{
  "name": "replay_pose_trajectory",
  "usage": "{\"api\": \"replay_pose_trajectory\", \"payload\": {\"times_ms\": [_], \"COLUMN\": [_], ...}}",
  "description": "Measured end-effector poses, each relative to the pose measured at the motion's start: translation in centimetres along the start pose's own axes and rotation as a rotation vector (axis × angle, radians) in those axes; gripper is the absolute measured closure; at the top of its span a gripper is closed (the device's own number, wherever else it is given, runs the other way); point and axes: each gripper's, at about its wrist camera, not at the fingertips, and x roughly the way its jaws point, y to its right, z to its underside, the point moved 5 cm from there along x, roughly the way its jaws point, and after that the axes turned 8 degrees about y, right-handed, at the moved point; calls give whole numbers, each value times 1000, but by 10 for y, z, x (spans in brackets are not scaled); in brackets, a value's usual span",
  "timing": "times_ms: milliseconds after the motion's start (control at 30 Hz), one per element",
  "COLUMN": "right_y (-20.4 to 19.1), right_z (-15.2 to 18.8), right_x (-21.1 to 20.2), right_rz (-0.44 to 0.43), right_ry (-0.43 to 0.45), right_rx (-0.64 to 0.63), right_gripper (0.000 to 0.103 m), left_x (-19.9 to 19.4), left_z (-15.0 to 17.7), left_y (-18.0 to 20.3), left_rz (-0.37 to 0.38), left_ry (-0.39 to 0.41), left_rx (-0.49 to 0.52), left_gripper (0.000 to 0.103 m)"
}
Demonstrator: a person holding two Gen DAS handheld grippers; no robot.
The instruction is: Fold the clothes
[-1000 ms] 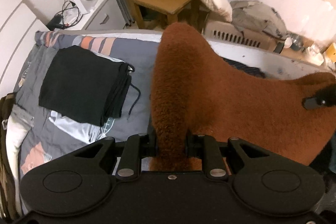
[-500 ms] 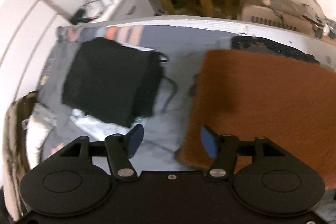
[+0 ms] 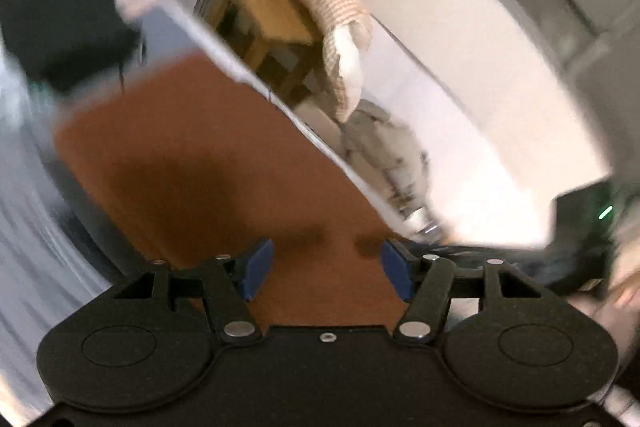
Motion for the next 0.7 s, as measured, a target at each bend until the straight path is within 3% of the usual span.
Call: {"api": "replay_pose_trajectory", "payload": {"times_ms": [67,133,333,400,567,700], "right_y": [1,13,37,37,29,13], "right_z": [11,18,27,29,17,6], "right_x": [21,36,49,51,36,15], "right_rz": [5,80,153,161,149,101], "right_ry": [-48,-80,-105,-103,-36,17], "right_rx": [0,-15,-56,-88,-104,-117], "right_gripper": [46,46,45,45,45,46], "left_x": [0,0,-1,-6,9,19], "left_z": [17,34,84,81,67,99], "left_y": [-5,-11,-25,-6,-1,-16], "left_rz": [21,42,105,135,135,31], "left_ry": [5,10,25,34,58,-68], "left_rx": [-76,-152,-373,-310,-319,-292], "left_gripper": [45,45,45,45,44,45]}}
